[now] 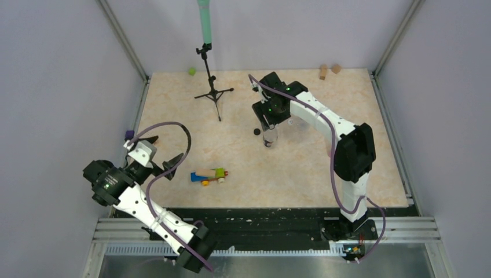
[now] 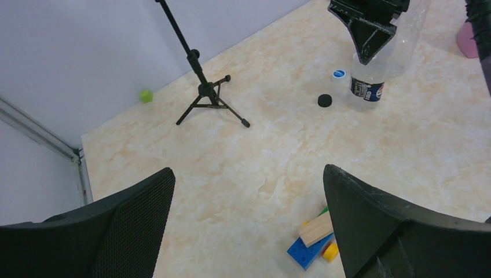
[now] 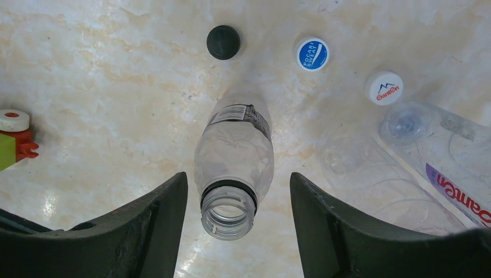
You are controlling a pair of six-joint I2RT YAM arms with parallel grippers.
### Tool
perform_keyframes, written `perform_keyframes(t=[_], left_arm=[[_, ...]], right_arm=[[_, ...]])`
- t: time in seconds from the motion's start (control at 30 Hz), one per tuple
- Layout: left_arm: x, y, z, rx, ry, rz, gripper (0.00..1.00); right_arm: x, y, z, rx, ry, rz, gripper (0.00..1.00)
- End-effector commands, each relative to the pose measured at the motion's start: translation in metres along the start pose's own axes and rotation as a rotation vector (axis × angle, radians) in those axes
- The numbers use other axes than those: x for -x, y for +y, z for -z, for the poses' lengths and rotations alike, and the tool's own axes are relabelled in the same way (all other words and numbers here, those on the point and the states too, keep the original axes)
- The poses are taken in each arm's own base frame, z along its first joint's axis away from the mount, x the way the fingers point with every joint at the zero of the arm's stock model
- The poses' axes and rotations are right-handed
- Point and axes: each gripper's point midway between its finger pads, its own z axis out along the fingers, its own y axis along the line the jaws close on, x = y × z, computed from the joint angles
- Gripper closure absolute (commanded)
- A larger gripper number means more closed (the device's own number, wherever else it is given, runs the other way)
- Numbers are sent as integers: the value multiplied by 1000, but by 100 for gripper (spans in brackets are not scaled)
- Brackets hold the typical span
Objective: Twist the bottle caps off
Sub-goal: Place the plastic bottle at the center of the board.
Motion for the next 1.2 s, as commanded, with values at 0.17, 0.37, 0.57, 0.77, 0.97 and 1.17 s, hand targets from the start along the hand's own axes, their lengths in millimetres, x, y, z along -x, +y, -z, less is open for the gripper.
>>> perform_keyframes(t=[0.17, 0.37, 0.57, 0.77, 0.97, 1.17], left_arm=[[48, -15, -10, -143, -162, 323, 2], [77, -77, -7, -408, -185, 320, 1], [92, -116, 9, -435, -201, 209, 1], [87, -96, 3, -300, -181, 204, 1], [89, -85, 0, -336, -180, 255, 2], [63, -75, -9, -380, -177, 340, 2]], right_arm=[[17, -5, 25, -7, -114, -34, 33], [20, -5, 38, -2, -153, -47, 31], [24, 0, 46, 23, -190, -59, 30], [19, 8, 53, 36, -210, -63, 29], [14, 9, 66, 32, -259, -75, 28], [17, 15, 78, 49, -303, -83, 28]])
